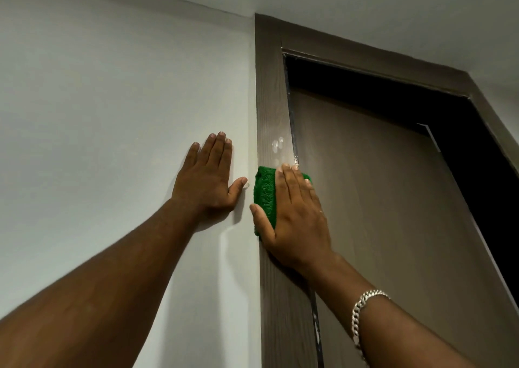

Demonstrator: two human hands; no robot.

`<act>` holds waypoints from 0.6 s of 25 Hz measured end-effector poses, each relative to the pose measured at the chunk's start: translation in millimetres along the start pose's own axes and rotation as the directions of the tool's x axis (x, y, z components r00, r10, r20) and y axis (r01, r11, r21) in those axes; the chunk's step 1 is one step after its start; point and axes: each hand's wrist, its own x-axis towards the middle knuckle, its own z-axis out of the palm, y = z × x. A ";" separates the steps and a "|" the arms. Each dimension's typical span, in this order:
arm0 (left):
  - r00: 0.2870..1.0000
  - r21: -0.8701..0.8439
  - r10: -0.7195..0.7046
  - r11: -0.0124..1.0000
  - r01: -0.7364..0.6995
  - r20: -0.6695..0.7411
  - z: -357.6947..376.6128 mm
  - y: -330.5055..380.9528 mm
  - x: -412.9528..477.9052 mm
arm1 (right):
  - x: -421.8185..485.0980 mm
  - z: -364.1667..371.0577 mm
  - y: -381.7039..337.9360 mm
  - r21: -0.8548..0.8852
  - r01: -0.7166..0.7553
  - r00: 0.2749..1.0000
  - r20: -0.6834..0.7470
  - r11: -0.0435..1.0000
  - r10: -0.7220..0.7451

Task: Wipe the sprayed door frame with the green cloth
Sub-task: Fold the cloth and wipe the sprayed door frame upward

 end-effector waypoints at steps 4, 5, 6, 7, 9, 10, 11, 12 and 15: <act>0.999 0.000 -0.035 0.999 0.035 -0.031 2.6 3.9 4.6 | 33.1 -2.8 -3.6 0.044 -0.066 0.997 -0.029 0.997 0.067; 0.999 0.001 -0.038 0.999 0.038 -0.025 1.8 3.7 6.0 | 30.3 -1.8 -4.2 0.032 -0.028 0.999 -0.037 0.999 0.029; 0.999 -0.001 -0.039 0.999 0.039 -0.022 1.5 3.8 6.7 | 24.0 -1.4 -2.8 0.013 0.010 1.000 -0.028 1.000 -0.009; 0.999 -0.003 -0.041 0.999 0.041 -0.023 1.0 3.8 7.0 | 19.5 -0.7 -0.9 -0.004 0.025 1.000 -0.017 1.000 -0.025; 0.999 0.001 -0.044 0.999 0.044 -0.002 -0.3 6.9 6.9 | 30.9 -0.1 0.7 0.020 -0.074 0.997 -0.031 0.997 0.075; 0.999 0.009 -0.053 0.999 0.053 0.003 0.4 8.0 6.4 | 41.6 -1.5 -4.7 0.049 -0.161 0.985 -0.046 0.986 0.164; 0.998 0.020 -0.058 0.998 0.058 0.005 0.8 8.1 6.8 | 49.1 -2.0 -11.7 0.069 -0.212 0.974 -0.061 0.975 0.216; 0.998 0.024 -0.054 0.998 0.054 0.014 0.2 7.7 7.4 | 49.7 -1.4 -16.7 0.059 -0.184 0.979 -0.079 0.981 0.188; 0.998 0.028 -0.051 0.998 0.050 0.028 -1.0 4.9 9.1 | 30.7 3.7 -13.2 -0.006 -0.036 0.996 -0.078 0.999 0.035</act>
